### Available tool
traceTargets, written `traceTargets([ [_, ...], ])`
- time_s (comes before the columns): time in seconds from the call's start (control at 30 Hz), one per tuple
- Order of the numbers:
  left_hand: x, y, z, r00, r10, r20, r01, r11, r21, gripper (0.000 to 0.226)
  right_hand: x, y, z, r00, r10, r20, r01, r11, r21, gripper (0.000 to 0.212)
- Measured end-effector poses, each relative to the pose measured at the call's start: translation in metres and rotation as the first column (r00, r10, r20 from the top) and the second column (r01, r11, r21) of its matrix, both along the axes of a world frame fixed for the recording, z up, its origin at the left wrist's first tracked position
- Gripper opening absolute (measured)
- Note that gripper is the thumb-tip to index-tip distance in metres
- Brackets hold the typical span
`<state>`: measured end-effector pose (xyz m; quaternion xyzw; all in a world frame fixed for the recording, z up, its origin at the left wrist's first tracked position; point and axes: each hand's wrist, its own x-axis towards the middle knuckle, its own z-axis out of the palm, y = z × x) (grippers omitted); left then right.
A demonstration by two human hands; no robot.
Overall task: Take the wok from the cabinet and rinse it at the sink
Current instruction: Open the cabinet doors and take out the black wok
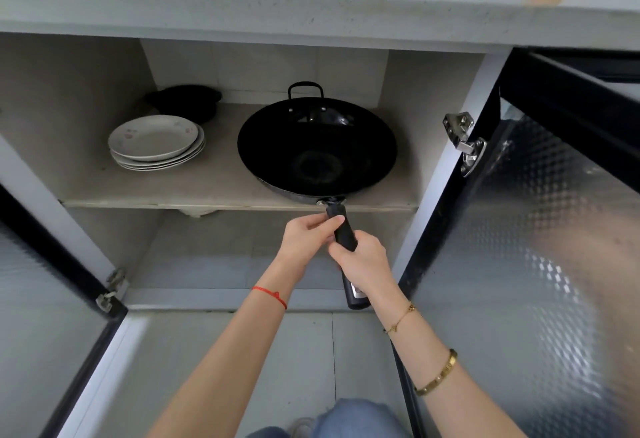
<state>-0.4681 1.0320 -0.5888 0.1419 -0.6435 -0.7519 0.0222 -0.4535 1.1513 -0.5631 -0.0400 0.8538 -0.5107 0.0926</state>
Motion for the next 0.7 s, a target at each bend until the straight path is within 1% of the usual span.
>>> traceTargets([
  [0.07,0.001,0.002,-0.003,0.999,-0.030,0.027,0.030,1.000,-0.004,0.028,0.003,-0.001,-0.005,0.999,-0.008,0.043,0.010,0.999,-0.044,0.017],
  [0.17,0.001,0.001,-0.007,1.000,-0.014,0.026,0.014,1.000,-0.010,0.025,0.006,-0.005,-0.012,0.999,-0.018,0.049,0.021,0.998,-0.059,0.022],
  [0.27,0.002,-0.003,-0.010,0.999,-0.029,0.019,0.028,0.999,0.016,0.025,0.006,-0.009,-0.017,0.998,-0.033,0.049,0.036,0.998,-0.052,0.021],
  [0.37,0.005,-0.005,-0.011,0.999,-0.039,0.015,0.038,0.999,0.025,0.026,0.005,-0.013,-0.017,0.992,-0.029,0.119,0.033,0.999,-0.036,0.014],
  [0.47,0.015,-0.004,-0.004,0.998,-0.033,0.052,0.031,0.999,0.027,0.027,0.012,-0.017,-0.001,0.975,-0.019,0.220,0.025,0.999,-0.026,0.016],
  [0.53,0.025,-0.003,0.006,0.996,-0.026,0.090,0.023,0.999,0.037,0.023,0.021,-0.018,0.012,0.972,-0.021,0.233,0.027,0.999,-0.022,0.014],
  [0.6,0.037,-0.001,0.017,0.990,-0.025,0.135,0.013,0.996,0.094,0.020,0.035,-0.016,0.023,0.968,-0.024,0.252,0.027,1.000,-0.011,0.011],
  [0.7,0.065,0.004,0.033,0.983,-0.037,0.180,0.005,0.985,0.174,0.022,0.061,-0.009,0.039,0.944,-0.030,0.328,0.033,0.999,-0.002,0.010],
])
